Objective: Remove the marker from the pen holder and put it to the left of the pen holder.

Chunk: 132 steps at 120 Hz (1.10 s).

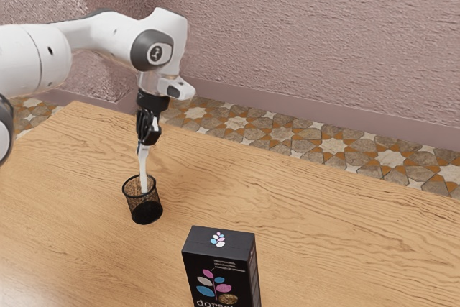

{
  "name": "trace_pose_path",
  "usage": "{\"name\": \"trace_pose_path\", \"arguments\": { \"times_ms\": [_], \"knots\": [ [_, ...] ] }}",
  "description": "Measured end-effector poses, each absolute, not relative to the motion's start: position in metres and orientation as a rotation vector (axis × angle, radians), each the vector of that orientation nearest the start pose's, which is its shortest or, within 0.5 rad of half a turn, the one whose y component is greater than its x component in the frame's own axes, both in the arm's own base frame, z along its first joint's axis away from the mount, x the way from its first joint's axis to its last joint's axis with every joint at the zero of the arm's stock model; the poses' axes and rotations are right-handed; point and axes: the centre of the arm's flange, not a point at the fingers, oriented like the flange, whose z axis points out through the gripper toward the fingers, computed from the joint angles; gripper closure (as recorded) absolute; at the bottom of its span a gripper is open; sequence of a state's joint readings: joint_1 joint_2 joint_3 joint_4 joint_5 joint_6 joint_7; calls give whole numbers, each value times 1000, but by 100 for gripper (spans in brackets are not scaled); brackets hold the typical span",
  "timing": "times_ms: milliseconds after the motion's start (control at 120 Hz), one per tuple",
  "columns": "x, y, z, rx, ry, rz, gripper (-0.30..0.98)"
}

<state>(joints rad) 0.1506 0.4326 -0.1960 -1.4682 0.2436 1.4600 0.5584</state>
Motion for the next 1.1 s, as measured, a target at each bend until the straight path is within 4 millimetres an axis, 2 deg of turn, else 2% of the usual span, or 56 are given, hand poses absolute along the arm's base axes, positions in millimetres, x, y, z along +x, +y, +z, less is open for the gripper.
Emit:
{"name": "trace_pose_path", "arguments": {
  "times_ms": [167, 242, 308, 375, 525, 600, 658, 775, 875, 975, 1042, 1100],
  "knots": [
    [613, 29, 450, -2854, 883, 707, 78],
    [606, 51, 455, -2852, 827, 750, 78],
    [602, 71, 451, -2847, 779, 801, 79],
    [601, 93, 429, -2842, 730, 887, 79],
    [594, 156, 361, -2836, 582, 1110, 79],
    [590, 174, 338, -2835, 540, 1179, 79],
    [588, 180, 324, -2836, 528, 1218, 75],
    [587, 179, 311, -2850, 530, 1251, 49],
    [590, 171, 320, -2904, 577, 1197, 31],
    [596, 139, 367, -2935, 679, 1052, 19],
    [593, 108, 405, -2923, 751, 957, 14],
    [591, 72, 447, -2901, 828, 841, 11]
  ]
}}
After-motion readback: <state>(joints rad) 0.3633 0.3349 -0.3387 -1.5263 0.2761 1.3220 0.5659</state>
